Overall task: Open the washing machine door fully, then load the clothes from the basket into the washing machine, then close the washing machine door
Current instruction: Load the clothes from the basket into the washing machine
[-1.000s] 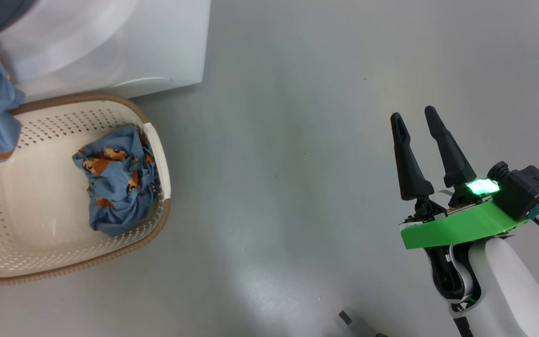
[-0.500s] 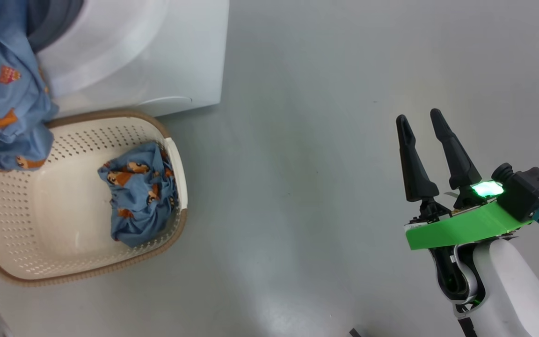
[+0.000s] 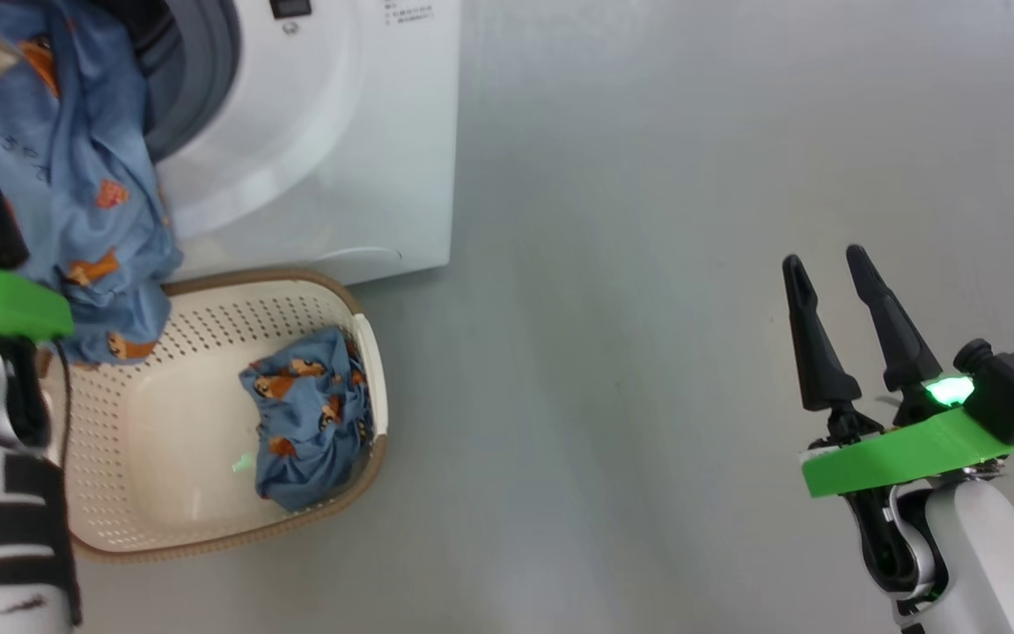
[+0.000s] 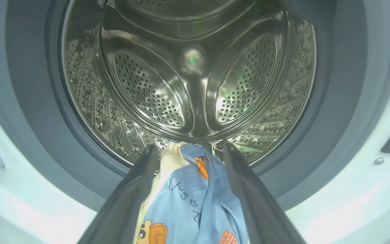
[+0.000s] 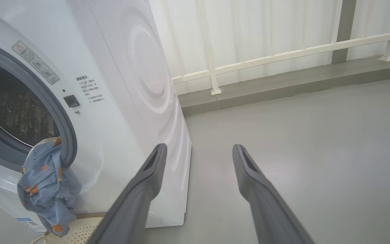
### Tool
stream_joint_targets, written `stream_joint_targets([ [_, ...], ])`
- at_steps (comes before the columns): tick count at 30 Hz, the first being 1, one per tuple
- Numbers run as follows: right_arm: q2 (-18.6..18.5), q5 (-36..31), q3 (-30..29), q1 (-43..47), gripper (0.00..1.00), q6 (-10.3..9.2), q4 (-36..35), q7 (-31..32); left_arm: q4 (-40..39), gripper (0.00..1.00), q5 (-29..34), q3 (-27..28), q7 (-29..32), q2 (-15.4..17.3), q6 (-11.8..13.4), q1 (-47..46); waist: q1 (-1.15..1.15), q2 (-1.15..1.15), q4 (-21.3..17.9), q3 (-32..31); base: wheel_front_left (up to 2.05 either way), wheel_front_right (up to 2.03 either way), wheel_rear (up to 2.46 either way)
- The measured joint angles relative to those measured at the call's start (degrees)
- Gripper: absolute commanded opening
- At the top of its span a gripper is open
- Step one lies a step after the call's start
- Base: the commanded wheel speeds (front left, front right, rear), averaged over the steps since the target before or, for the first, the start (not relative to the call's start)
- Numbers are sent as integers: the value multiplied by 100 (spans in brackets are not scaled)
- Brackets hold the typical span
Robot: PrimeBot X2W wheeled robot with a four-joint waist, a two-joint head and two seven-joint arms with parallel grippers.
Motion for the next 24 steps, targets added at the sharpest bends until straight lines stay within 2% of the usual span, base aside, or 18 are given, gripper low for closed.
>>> stream_joint_targets([
  [13, -237, 1, -175, 459, 100, 0, 80, 0, -546, 100, 54, 88, 0, -510, -34, 1280, -1, 0, 307, -699, 0, 0, 0],
  [24, -361, 49, -171, 904, 100, 0, 123, 0, -1067, 100, 55, -51, 1, -543, -47, 2366, 0, 0, 515, -1255, 0, 0, 0],
])
